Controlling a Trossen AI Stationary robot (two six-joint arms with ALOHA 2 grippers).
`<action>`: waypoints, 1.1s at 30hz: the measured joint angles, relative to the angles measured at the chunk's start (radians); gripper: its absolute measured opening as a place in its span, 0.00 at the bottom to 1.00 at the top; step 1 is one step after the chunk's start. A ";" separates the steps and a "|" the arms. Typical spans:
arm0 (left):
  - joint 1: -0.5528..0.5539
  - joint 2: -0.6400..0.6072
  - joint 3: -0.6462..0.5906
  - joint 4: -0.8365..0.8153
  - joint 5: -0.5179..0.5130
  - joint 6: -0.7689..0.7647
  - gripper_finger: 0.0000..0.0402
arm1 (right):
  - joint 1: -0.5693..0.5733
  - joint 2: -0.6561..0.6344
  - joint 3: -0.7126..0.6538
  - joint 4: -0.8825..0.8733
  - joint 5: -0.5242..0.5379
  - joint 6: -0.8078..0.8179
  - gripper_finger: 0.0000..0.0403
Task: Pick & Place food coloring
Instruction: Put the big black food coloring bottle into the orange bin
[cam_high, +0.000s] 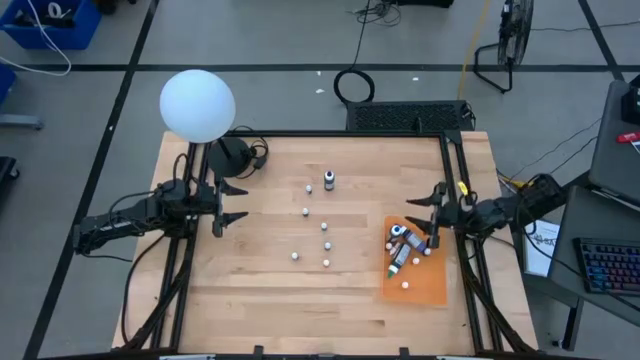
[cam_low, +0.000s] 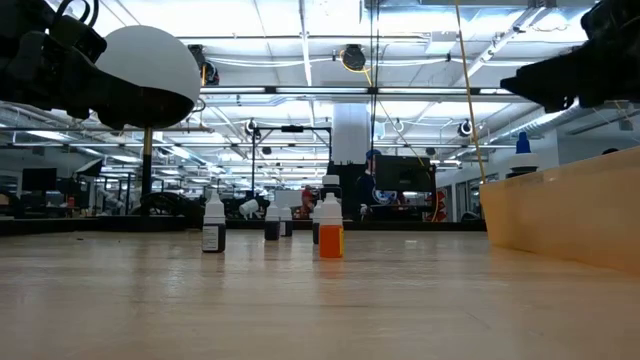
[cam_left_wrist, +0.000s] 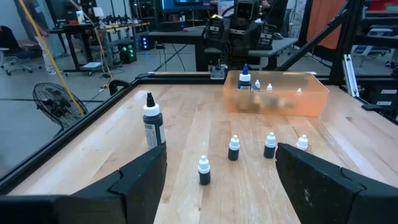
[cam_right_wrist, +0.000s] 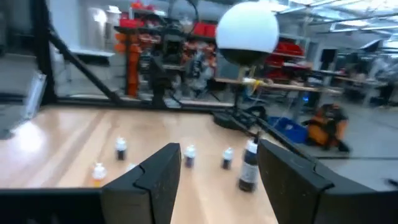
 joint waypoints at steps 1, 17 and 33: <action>0.000 0.000 0.000 0.000 0.000 0.000 0.74 | -0.005 -0.001 -0.014 0.015 0.000 -0.016 0.49; 0.000 0.000 0.000 0.000 0.000 0.000 0.74 | -0.274 0.000 -0.007 0.005 -0.152 -0.059 0.42; 0.000 0.000 0.001 0.059 0.000 0.013 0.74 | -0.438 0.001 -0.007 0.014 0.034 -0.018 0.41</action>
